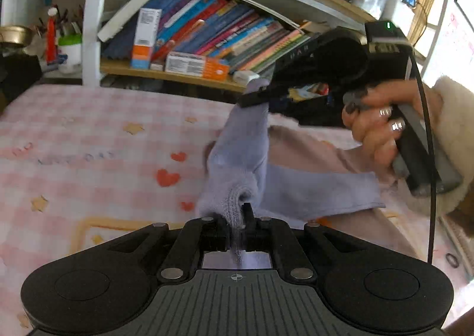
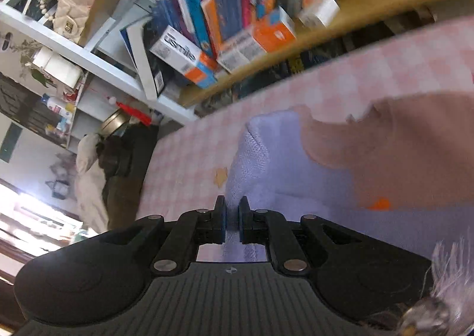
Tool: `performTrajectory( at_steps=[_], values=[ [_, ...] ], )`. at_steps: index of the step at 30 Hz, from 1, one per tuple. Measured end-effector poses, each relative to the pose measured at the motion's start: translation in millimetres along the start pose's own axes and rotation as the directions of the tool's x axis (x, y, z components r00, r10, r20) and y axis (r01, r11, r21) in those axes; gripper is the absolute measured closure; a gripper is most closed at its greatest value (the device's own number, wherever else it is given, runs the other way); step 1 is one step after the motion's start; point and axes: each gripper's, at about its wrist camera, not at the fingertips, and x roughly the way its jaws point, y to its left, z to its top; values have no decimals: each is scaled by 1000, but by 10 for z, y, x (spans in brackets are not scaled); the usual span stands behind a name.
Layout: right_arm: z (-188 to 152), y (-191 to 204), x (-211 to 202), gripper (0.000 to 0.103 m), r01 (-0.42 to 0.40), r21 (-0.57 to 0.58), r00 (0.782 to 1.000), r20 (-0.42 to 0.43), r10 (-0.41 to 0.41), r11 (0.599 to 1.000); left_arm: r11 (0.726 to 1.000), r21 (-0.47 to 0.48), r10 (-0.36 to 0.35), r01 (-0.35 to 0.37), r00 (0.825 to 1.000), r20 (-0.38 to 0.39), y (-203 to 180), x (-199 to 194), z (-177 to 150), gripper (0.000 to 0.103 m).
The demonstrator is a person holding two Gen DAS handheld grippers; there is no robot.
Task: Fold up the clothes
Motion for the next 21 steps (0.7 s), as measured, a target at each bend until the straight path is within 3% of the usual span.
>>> performTrajectory(
  at_steps=[2,5,7,15,21],
  values=[
    [7,134,31,95,11,-33,1000,29,-10,999,999,-15,29,-29,1000,-8,96,20,20,94],
    [29,165,100,83,44,-60,998,43,-41,997,998,-36,51,-52,999,-18,217,68,65,93],
    [-38,126,115,55,34,-59,999,22,-33,998,998,-38,58,-59,998,-24,278,95,81,92],
    [-371,-207,-438,47,60,-52,998,15,-59,997,996,-42,78,-79,996,-42,319,203,87,90],
    [-677,-686,-955,47,159,19,987,33,-159,987,994,-62,90,-93,995,-43,312,170,75,89]
  ],
)
